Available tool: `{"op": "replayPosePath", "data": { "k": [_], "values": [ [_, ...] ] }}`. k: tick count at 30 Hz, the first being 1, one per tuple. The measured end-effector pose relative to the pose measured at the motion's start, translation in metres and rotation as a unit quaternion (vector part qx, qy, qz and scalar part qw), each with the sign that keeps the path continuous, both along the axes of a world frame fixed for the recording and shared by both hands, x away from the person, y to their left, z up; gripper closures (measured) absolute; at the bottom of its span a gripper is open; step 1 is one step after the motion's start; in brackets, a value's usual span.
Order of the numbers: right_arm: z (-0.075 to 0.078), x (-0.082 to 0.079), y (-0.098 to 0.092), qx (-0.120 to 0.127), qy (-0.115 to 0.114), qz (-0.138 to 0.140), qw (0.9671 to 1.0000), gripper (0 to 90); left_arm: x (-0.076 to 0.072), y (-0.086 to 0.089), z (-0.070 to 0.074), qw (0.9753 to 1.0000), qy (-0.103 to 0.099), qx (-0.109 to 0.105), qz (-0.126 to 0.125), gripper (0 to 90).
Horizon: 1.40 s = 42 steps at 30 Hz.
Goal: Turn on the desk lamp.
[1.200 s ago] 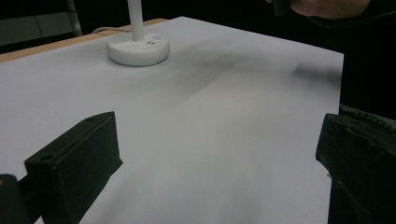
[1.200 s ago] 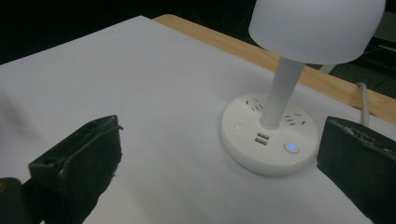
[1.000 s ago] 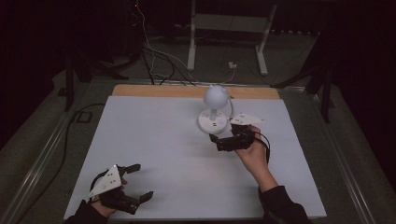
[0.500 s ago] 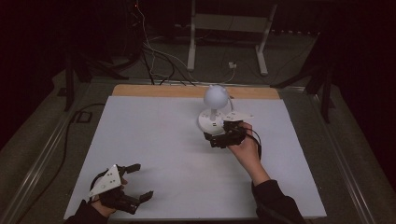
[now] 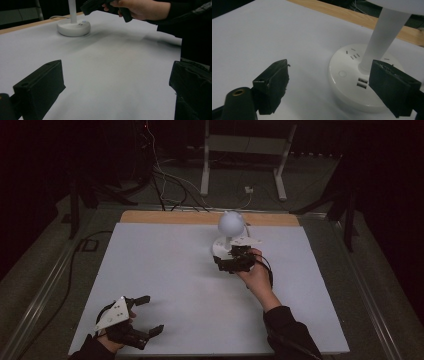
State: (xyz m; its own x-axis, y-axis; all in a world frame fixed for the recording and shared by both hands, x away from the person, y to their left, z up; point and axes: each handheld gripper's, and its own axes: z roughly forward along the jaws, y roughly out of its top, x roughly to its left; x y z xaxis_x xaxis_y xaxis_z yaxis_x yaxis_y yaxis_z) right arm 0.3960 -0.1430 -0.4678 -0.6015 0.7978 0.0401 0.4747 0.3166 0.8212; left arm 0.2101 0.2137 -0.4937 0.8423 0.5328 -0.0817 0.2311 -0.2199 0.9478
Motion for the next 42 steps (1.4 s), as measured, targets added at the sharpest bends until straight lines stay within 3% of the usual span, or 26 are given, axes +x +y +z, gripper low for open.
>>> {"op": "replayPosePath", "data": {
  "k": [4,9,20,26,33,42],
  "values": [
    [-0.001,0.002,0.003,-0.005,-0.01,-0.009,0.9999,20.8,0.0,0.0,0.0,1.0,0.0,0.001,0.0,0.4],
    [-0.003,0.005,0.005,-0.006,-0.019,-0.025,0.9995,33.8,0.0,0.0,-0.001,1.0,0.001,0.004,-0.001,0.4],
    [-0.013,0.015,0.01,-0.023,-0.017,-0.051,0.9983,67.3,0.0,0.0,0.0,1.0,0.003,-0.001,0.0,0.4],
    [-0.017,0.019,0.014,-0.035,-0.011,-0.058,0.9976,79.9,0.0,0.0,0.0,1.0,0.004,-0.001,-0.001,0.4],
    [-0.02,0.024,0.019,-0.06,-0.005,-0.062,0.9963,89.1,0.0,0.0,0.0,1.0,0.005,-0.002,-0.002,0.4],
    [-0.024,0.03,0.022,-0.077,0.002,-0.073,0.9944,90.0,0.0,0.0,0.0,1.0,0.006,-0.004,-0.002,0.3]
  ]
}}
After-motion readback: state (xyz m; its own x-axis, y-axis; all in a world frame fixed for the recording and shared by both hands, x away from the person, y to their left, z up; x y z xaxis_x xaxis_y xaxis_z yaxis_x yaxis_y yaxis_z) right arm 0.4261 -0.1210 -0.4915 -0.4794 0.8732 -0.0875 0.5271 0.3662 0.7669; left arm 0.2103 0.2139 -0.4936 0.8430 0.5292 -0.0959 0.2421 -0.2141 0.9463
